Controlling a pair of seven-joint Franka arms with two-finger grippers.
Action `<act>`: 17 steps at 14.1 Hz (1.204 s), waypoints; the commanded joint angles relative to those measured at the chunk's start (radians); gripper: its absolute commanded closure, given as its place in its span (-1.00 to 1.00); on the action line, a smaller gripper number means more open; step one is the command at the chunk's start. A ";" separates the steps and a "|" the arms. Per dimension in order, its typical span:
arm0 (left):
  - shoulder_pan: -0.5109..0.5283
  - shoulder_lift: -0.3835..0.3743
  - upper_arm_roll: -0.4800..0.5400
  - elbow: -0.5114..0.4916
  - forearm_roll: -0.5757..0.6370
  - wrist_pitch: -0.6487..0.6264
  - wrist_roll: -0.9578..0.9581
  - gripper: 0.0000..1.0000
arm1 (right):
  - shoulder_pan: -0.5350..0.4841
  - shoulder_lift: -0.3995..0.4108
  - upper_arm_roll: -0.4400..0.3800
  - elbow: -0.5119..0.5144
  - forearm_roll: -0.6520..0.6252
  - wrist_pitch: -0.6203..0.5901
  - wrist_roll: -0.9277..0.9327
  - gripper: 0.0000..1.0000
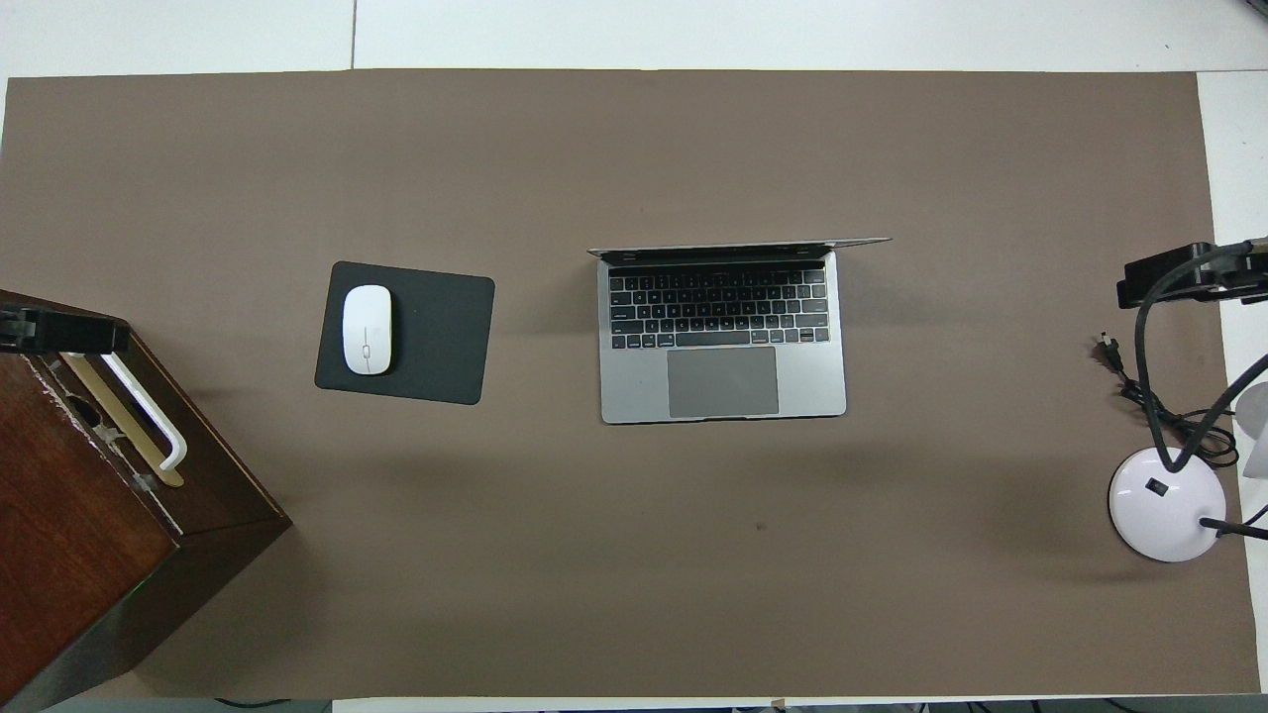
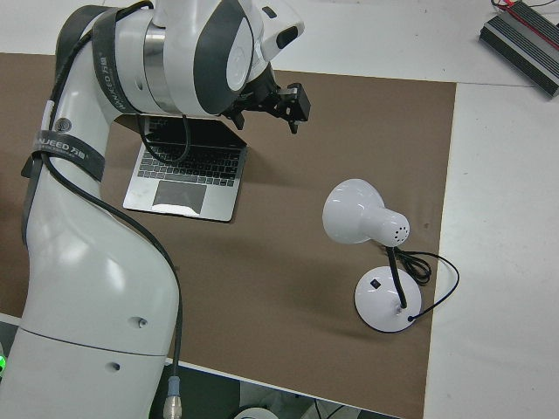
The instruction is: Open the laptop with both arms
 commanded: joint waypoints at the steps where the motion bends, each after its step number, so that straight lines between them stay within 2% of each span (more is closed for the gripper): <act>1: -0.010 0.060 0.002 0.112 0.018 -0.049 -0.039 -1.00 | -0.010 -0.029 0.006 -0.032 0.001 -0.003 -0.021 -1.00; 3: -0.011 0.090 0.002 0.184 0.019 -0.131 -0.039 -1.00 | -0.010 -0.029 0.006 -0.032 0.001 -0.006 -0.021 -1.00; 6: -0.037 0.098 0.005 0.203 0.019 -0.191 -0.040 -1.00 | -0.010 -0.029 0.005 -0.032 0.001 -0.009 -0.021 -1.00; 10: -0.071 0.097 0.031 0.201 0.024 -0.188 -0.121 -1.00 | -0.010 -0.029 0.005 -0.030 0.001 -0.009 -0.021 -1.00; 17: -0.059 0.092 0.031 0.203 0.015 -0.171 -0.155 -1.00 | -0.010 -0.029 0.005 -0.030 0.001 -0.009 -0.020 -1.00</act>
